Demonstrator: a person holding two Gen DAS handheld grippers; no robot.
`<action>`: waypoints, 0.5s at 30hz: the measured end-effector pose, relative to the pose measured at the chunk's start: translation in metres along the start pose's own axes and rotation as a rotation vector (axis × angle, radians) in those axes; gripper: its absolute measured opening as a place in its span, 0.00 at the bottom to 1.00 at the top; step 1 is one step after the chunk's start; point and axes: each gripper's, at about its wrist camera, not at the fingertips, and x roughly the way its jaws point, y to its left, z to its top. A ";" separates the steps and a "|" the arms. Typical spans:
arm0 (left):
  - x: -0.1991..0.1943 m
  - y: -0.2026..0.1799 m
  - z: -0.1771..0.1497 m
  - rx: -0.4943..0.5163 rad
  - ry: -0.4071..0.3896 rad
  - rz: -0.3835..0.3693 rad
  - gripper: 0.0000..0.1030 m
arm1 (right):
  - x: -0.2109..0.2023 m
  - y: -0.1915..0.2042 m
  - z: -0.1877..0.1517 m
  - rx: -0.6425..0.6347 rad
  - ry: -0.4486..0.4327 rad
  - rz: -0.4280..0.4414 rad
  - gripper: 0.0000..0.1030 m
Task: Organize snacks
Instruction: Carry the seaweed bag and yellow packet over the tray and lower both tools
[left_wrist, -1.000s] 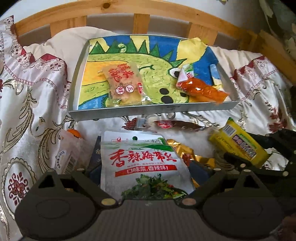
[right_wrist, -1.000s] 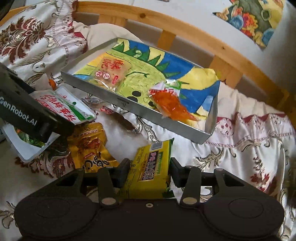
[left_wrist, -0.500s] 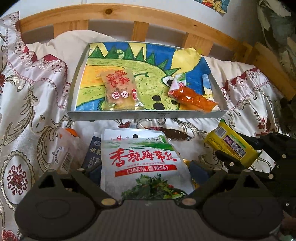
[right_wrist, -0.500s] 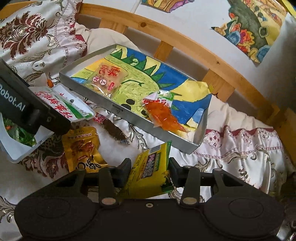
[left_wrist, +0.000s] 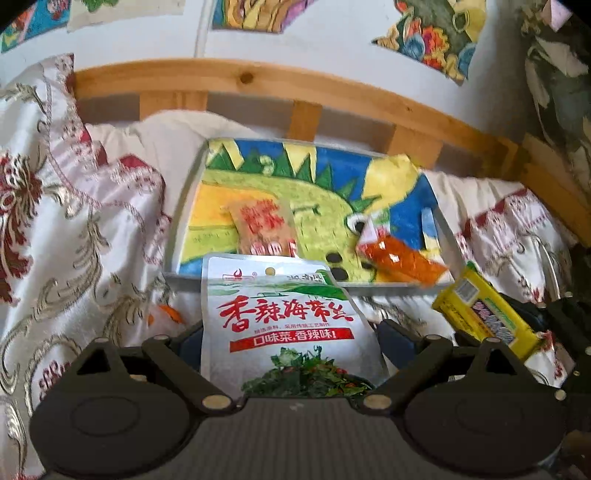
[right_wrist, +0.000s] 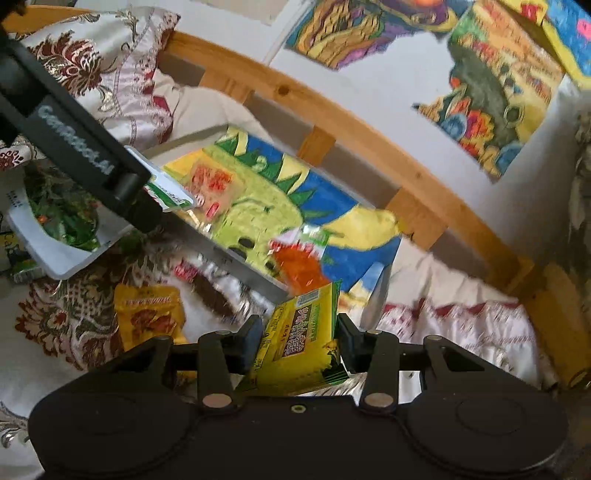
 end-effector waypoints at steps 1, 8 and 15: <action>0.001 0.000 0.001 0.000 -0.015 0.008 0.93 | -0.001 0.000 0.001 -0.012 -0.017 -0.012 0.44; 0.019 0.000 0.018 0.005 -0.101 0.036 0.93 | 0.003 -0.001 0.014 -0.126 -0.133 -0.078 0.44; 0.054 -0.009 0.049 -0.018 -0.157 0.023 0.93 | 0.036 -0.019 0.031 -0.171 -0.162 -0.093 0.44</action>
